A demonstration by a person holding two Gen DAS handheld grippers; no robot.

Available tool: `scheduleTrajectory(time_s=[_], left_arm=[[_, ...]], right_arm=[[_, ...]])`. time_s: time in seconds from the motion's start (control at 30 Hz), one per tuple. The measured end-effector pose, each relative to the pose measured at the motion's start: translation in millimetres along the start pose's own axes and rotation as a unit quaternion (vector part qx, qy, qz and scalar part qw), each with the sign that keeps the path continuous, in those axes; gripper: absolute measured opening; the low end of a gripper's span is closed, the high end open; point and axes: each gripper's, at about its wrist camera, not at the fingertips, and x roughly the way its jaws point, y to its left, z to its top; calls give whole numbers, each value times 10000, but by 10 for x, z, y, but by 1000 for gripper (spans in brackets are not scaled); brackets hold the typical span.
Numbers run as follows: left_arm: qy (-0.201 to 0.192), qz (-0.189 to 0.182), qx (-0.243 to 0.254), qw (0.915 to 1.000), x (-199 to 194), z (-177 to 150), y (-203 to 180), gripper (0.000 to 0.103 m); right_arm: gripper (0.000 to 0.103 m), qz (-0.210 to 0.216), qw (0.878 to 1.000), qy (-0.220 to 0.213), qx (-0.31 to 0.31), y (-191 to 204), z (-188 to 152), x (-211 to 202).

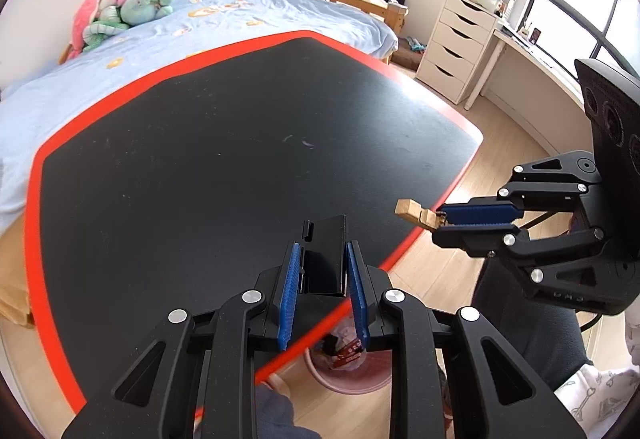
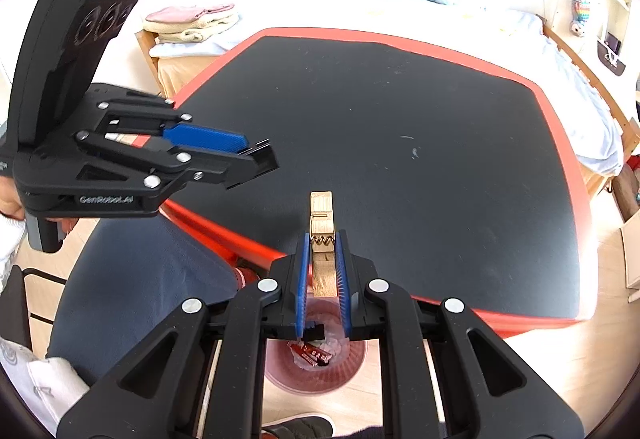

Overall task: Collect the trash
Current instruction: 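Carry block and clothespin over the wastebasket and open both tools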

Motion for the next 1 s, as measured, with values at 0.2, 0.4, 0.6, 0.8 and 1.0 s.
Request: scheduleTrajectory(time_s=[0.2, 0.4, 0.6, 0.8, 1.0], left_arm=[[-107, -42, -86, 9999, -124, -158, -205, 23], [-39, -131, -167, 9998, -166, -378, -366, 23], [69, -212, -200, 9996, -138, -521, -460, 23], [122, -268, -206, 9994, -99, -565, -513, 23], [138, -308, -181, 9993, -88, -589, -544, 25]], right_arm=[[12, 23, 10000, -59, 23, 52, -158, -213], [12, 81, 9999, -36, 65, 41, -295, -322], [12, 160, 9997, 74, 168, 86, -525, -328], [12, 224, 9994, 117, 224, 101, -640, -337], [13, 312, 9991, 126, 266, 61, -654, -328]])
